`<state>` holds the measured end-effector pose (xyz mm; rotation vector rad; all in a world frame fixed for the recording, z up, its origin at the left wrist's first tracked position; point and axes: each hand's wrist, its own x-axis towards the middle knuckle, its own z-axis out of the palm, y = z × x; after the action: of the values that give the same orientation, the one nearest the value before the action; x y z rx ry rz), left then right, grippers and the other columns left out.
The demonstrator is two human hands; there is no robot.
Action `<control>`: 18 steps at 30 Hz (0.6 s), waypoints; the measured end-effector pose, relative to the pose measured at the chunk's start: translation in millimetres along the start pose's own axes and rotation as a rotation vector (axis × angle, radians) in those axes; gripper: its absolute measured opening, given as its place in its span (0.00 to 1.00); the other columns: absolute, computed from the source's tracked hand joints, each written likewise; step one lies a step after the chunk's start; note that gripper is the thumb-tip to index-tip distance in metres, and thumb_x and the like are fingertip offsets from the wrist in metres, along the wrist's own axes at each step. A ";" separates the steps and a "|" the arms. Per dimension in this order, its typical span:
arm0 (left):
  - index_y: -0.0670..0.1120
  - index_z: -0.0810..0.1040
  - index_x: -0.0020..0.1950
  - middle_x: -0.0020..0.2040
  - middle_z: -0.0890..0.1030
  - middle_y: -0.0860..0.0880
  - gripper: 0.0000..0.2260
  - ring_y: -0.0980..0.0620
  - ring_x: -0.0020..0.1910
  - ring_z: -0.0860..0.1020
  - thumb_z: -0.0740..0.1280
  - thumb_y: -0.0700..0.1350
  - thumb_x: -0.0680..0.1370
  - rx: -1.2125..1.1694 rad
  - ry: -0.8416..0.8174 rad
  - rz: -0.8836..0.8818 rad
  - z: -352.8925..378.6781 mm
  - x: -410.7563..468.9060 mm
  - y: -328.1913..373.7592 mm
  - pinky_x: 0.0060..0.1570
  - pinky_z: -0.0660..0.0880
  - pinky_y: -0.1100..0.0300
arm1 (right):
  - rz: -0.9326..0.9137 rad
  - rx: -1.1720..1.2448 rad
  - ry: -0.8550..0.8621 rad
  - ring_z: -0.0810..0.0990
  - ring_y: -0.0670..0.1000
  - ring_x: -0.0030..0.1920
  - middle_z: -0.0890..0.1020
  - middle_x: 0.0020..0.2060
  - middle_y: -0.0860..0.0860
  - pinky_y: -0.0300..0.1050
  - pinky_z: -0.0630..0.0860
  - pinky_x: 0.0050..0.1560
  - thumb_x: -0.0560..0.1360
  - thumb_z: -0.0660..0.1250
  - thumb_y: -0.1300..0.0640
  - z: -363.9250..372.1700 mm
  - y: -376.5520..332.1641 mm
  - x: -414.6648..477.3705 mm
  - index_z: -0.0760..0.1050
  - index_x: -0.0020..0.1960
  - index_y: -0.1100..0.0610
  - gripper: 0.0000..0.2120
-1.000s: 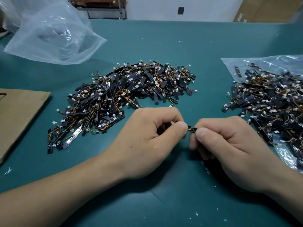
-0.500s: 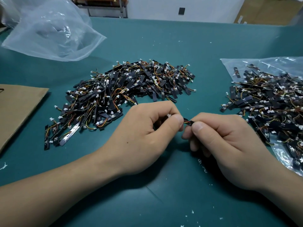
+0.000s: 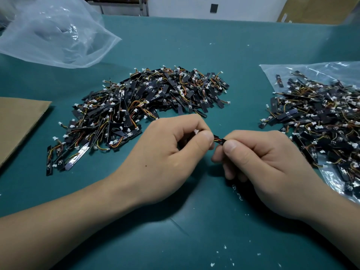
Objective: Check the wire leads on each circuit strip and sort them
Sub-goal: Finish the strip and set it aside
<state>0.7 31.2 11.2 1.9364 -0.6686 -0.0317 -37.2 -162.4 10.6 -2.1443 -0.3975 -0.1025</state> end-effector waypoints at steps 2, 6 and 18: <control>0.48 0.78 0.38 0.30 0.74 0.46 0.11 0.51 0.28 0.70 0.64 0.45 0.79 0.021 -0.018 0.006 -0.5 -0.3 -1.0 0.29 0.66 0.62 | 0.007 -0.019 -0.008 0.78 0.48 0.29 0.81 0.28 0.45 0.35 0.71 0.32 0.80 0.60 0.52 -0.3 1.2 0.1 0.80 0.38 0.50 0.15; 0.48 0.79 0.37 0.29 0.75 0.46 0.11 0.50 0.28 0.72 0.64 0.44 0.79 0.002 -0.016 0.003 -0.2 -0.7 -0.4 0.30 0.68 0.59 | 0.001 0.002 -0.013 0.78 0.47 0.29 0.81 0.28 0.45 0.35 0.71 0.32 0.79 0.58 0.49 -0.1 -1.9 -0.7 0.80 0.38 0.50 0.17; 0.48 0.80 0.41 0.29 0.76 0.49 0.10 0.54 0.28 0.73 0.64 0.45 0.81 -0.066 -0.012 0.010 -0.1 -0.9 -0.8 0.31 0.69 0.62 | 0.010 0.082 -0.015 0.75 0.47 0.27 0.78 0.25 0.47 0.36 0.70 0.31 0.78 0.58 0.46 -1.2 2.6 -0.2 0.79 0.37 0.52 0.18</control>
<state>0.3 31.9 10.3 1.8704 -0.6769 -0.0586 -36.5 -164.8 9.3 -2.0674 -0.3927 -0.0635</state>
